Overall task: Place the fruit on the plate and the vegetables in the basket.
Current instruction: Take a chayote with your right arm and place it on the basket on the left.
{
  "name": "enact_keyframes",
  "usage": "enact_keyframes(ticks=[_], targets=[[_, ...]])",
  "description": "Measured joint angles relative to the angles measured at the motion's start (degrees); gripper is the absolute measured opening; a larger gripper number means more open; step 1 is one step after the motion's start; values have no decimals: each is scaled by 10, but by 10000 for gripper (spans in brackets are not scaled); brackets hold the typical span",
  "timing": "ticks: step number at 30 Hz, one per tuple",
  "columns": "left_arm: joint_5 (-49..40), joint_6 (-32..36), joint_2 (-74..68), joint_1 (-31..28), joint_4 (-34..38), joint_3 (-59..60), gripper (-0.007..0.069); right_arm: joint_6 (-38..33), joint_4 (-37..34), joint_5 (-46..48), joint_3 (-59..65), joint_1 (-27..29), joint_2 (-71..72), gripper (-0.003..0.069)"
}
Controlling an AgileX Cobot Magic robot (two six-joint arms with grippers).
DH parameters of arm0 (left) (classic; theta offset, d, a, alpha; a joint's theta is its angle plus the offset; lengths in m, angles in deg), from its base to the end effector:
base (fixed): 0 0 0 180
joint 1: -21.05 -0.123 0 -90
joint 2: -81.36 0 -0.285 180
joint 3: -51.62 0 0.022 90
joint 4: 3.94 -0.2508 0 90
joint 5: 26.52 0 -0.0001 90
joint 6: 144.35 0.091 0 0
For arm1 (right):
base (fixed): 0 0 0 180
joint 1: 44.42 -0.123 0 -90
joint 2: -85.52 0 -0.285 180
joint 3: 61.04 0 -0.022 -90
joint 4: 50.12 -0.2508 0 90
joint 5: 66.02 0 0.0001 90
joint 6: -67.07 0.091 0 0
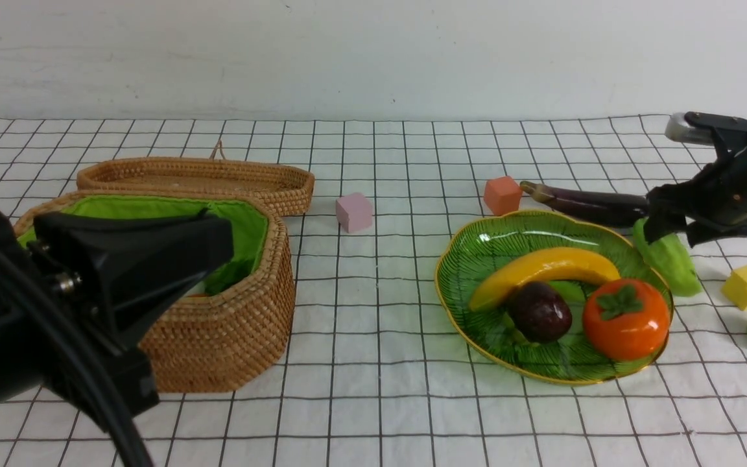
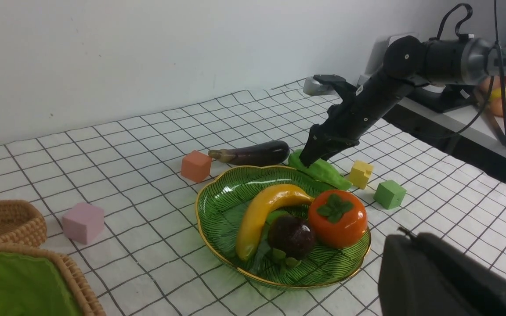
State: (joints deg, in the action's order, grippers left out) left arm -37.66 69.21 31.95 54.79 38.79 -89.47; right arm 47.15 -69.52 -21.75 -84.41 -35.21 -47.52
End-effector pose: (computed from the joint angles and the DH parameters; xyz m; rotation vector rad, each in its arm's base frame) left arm 0.1216 -0.0956 0.3584 0.4740 1.6621 -0.6619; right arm 0.4764 -0.0558 0.1892 0.0027 2.6254 0.2214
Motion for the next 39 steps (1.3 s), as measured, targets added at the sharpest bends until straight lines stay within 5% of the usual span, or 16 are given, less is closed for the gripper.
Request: enact_keyframes(ticks=[20, 26, 33, 37, 39], targets=[[0, 12, 0, 0, -8, 0, -10, 12, -7, -1, -4, -3, -31, 455], [1, 17, 10, 0, -54, 0, -10, 17, -29, 59, 2, -15, 62, 455], [-20, -21, 16, -56, -133, 0, -13, -149, -200, 84, -3, -159, 199, 455], [-75, -134, 24, -161, -178, 0, -13, -314, -345, 62, -15, -317, 204, 455], [-89, -167, 31, -179, -183, 0, -13, -351, -367, 41, -21, -348, 196, 455]])
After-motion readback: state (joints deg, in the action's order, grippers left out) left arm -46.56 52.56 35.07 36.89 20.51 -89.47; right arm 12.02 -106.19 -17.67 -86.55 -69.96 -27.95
